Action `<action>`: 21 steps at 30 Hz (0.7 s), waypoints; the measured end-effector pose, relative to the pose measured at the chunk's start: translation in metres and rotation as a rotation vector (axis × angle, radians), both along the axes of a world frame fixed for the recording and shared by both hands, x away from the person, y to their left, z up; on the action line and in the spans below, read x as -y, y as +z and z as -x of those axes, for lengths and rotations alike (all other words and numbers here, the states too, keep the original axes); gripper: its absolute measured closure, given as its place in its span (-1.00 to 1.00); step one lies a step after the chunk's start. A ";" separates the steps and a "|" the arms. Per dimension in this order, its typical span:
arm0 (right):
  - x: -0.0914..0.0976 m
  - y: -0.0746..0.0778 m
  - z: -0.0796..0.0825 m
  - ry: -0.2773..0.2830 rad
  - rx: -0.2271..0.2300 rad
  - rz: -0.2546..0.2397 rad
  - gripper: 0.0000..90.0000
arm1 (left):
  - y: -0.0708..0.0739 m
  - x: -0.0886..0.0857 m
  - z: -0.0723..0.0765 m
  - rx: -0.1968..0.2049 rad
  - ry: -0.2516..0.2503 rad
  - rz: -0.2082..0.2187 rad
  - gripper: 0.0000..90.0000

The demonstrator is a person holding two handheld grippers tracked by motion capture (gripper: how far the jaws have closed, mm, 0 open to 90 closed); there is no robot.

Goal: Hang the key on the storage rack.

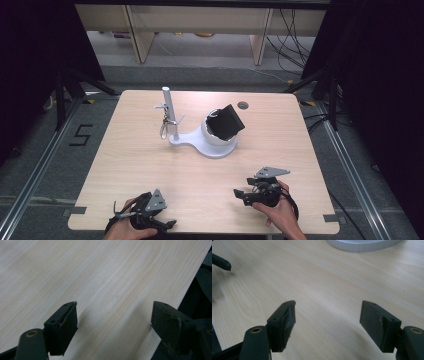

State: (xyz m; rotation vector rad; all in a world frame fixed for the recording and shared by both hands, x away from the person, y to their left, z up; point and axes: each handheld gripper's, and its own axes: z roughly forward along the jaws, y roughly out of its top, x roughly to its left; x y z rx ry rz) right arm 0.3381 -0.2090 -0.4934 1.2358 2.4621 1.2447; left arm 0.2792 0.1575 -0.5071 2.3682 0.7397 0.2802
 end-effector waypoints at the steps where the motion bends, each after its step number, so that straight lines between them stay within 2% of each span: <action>1: 0.000 0.000 0.000 0.000 0.000 0.000 -0.34 | 0.000 0.000 0.000 0.000 0.000 0.000 -0.53; 2: -0.002 0.001 0.002 -0.020 -0.020 -0.006 -0.34 | -0.002 0.000 0.001 -0.010 0.004 -0.002 -0.53; 3: 0.001 0.001 0.000 -0.005 0.027 0.029 -0.35 | -0.002 -0.001 0.001 -0.012 -0.001 -0.012 -0.54; 6: -0.002 0.001 0.002 -0.008 -0.002 0.003 -0.35 | -0.002 -0.001 0.003 -0.004 0.012 -0.001 -0.56; 7: -0.001 0.001 0.001 0.003 0.027 0.029 -0.35 | -0.001 -0.002 0.003 -0.004 0.012 0.010 -0.56; 8: -0.001 0.001 0.001 0.001 0.026 0.028 -0.35 | 0.001 -0.003 0.004 0.004 0.027 0.020 -0.56; 10: -0.002 0.001 0.001 0.000 0.027 0.028 -0.35 | 0.002 -0.004 0.004 0.017 0.020 0.020 -0.56; 11: -0.002 0.001 0.001 0.000 0.027 0.028 -0.35 | 0.002 -0.004 0.004 0.017 0.020 0.020 -0.56; 12: -0.002 0.001 0.002 -0.013 0.007 0.023 -0.35 | 0.003 -0.005 0.005 0.011 0.023 0.030 -0.56; 15: -0.003 0.001 0.002 -0.012 0.003 0.023 -0.35 | 0.004 -0.006 0.006 0.015 0.030 0.031 -0.56; 21: -0.003 0.000 0.001 0.004 0.015 0.032 -0.35 | 0.004 -0.006 0.006 0.013 0.025 0.028 -0.57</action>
